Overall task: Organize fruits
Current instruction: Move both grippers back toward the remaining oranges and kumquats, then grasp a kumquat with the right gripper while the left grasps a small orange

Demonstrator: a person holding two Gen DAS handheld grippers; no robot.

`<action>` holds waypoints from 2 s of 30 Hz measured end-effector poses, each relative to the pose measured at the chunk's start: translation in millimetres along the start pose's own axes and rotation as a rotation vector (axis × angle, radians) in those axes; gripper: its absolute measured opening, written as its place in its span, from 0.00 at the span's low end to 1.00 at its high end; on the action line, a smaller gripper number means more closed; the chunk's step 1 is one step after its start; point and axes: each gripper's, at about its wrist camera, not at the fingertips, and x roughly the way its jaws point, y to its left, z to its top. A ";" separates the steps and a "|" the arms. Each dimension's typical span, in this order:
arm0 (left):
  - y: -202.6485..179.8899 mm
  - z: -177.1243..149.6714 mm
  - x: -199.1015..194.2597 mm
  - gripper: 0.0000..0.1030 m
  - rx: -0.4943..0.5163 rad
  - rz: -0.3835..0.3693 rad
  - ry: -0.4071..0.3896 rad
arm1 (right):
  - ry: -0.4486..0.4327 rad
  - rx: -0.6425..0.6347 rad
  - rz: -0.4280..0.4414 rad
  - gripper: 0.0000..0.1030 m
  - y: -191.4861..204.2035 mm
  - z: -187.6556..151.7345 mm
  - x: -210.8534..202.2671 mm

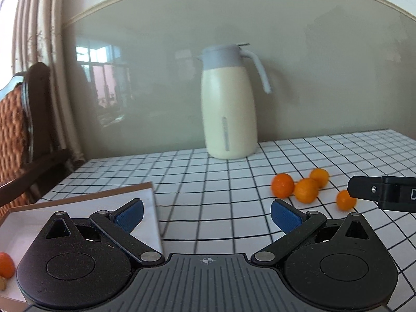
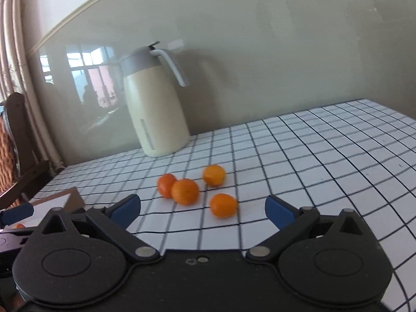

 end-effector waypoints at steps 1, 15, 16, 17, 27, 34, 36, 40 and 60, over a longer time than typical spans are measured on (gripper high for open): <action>-4.0 0.0 1.2 1.00 0.008 -0.005 0.003 | 0.004 0.002 -0.006 0.94 -3.0 0.2 1.1; -39.0 0.3 18.2 1.00 0.043 -0.050 0.048 | 0.045 -0.023 -0.053 0.75 -21.6 -0.3 11.4; -40.2 0.5 19.6 1.00 0.046 -0.053 0.051 | 0.048 -0.019 -0.050 0.74 -22.5 -0.4 12.3; -42.0 0.4 20.7 1.00 0.049 -0.054 0.053 | 0.048 -0.015 -0.045 0.71 -23.4 0.1 12.6; -46.5 -0.8 31.2 1.00 0.055 -0.036 0.071 | 0.068 -0.017 -0.015 0.58 -15.6 5.3 32.6; -43.3 -1.9 38.9 1.00 0.047 -0.028 0.092 | 0.115 -0.023 -0.037 0.39 -11.3 6.0 54.3; -43.7 -2.1 40.9 1.00 0.045 -0.033 0.095 | 0.131 -0.016 -0.033 0.38 -12.2 6.4 59.8; -46.6 -1.5 45.4 1.00 0.043 -0.039 0.102 | 0.154 -0.030 -0.025 0.32 -11.1 5.7 67.4; -99.9 11.3 73.9 0.96 -0.058 -0.169 0.147 | 0.115 0.000 -0.145 0.26 -64.1 10.4 39.2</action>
